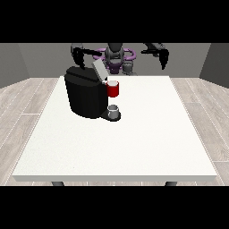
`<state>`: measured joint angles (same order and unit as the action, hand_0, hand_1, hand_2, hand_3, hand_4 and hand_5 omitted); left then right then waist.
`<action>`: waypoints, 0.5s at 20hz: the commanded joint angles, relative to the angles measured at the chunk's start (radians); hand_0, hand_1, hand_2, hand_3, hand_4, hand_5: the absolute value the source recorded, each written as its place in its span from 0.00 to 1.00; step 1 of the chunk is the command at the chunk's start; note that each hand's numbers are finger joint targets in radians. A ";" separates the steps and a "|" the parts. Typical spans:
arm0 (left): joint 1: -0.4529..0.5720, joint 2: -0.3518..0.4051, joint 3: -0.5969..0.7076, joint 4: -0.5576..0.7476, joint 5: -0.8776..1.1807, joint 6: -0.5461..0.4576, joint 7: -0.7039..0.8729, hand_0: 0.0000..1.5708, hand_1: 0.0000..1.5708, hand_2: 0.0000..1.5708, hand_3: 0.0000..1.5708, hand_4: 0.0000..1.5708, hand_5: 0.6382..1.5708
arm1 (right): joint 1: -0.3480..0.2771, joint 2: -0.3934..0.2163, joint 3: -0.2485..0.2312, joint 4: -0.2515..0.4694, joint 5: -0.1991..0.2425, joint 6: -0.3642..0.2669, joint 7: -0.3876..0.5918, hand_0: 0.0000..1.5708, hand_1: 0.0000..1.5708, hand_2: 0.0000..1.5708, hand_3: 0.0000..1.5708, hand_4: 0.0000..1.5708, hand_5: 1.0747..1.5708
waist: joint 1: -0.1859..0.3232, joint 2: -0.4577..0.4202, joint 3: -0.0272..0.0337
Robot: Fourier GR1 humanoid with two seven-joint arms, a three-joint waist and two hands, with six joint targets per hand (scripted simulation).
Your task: Insert the coffee pod into the coffee machine and close the lid
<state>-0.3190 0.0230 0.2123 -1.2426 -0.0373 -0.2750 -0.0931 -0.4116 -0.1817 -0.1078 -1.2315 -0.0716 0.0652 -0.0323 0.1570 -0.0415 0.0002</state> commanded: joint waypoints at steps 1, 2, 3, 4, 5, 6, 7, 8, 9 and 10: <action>0.043 0.041 0.011 -0.063 0.030 0.011 0.035 0.00 0.00 0.00 0.00 0.00 1.00 | -0.074 0.003 0.005 0.022 -0.003 0.012 0.040 0.00 0.00 0.00 0.00 0.00 1.00 | -0.027 0.015 -0.0002; 0.037 0.012 -0.030 -0.090 0.018 0.009 0.051 0.00 0.00 0.00 0.00 0.00 1.00 | -0.096 0.038 0.015 0.061 0.029 -0.044 0.008 0.00 0.00 0.00 0.00 0.00 1.00 | 0.005 0.029 -0.0001; 0.047 0.042 0.001 -0.088 0.033 0.024 0.056 0.00 0.00 0.00 0.00 0.00 1.00 | -0.046 0.016 0.030 0.052 0.030 0.013 -0.008 0.00 0.00 0.00 0.00 0.00 1.00 | -0.044 0.028 -0.0002; 0.036 0.031 -0.005 -0.088 0.037 0.018 0.003 0.00 0.00 0.00 0.00 0.00 1.00 | -0.104 -0.020 -0.009 0.095 0.021 0.020 -0.022 0.00 0.00 0.00 0.00 0.00 1.00 | -0.022 0.074 -0.0002; 0.061 0.001 -0.031 -0.091 0.016 0.054 0.007 0.00 0.00 0.00 0.00 0.00 1.00 | -0.069 0.044 0.043 0.080 0.047 -0.008 -0.030 0.00 0.00 0.00 0.00 0.00 1.00 | -0.042 0.053 -0.0002; 0.047 0.049 -0.009 -0.091 0.038 0.011 0.012 0.00 0.00 0.00 0.00 0.00 1.00 | -0.149 0.020 0.024 0.083 0.058 -0.036 0.016 0.00 0.00 0.00 0.00 0.00 1.00 | -0.018 0.063 -0.0003; 0.070 0.019 -0.039 -0.126 0.025 0.039 0.035 0.00 0.00 0.00 0.00 0.00 1.00 | -0.147 0.017 0.022 0.110 0.057 -0.021 0.004 0.00 0.00 0.00 0.00 0.00 1.00 | -0.013 0.056 -0.0002; 0.056 0.068 0.011 -0.080 0.047 0.027 0.014 0.00 0.00 0.00 0.00 0.00 1.00 | -0.147 0.048 0.057 0.069 0.063 -0.024 0.040 0.00 0.00 0.00 0.00 0.00 1.00 | -0.046 0.053 -0.0003; 0.085 0.059 -0.013 -0.150 0.073 0.004 0.059 0.00 0.00 0.00 0.00 0.00 1.00 | -0.128 0.003 0.006 0.122 0.032 0.024 0.002 0.00 0.00 0.00 0.00 0.00 1.00 | -0.032 0.045 -0.0001; 0.038 0.035 -0.026 -0.133 0.045 0.047 0.036 0.00 0.00 0.00 0.00 0.00 1.00 | -0.171 0.037 0.052 0.122 0.083 -0.021 -0.006 0.00 0.00 0.00 0.00 0.00 1.00 | -0.023 0.076 -0.0002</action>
<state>-0.2673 0.0607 0.1982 -1.3469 0.0023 -0.2500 -0.0634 -0.5348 -0.1601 -0.0800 -1.1428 -0.0227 0.0565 -0.0288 0.1312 0.0101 -0.0002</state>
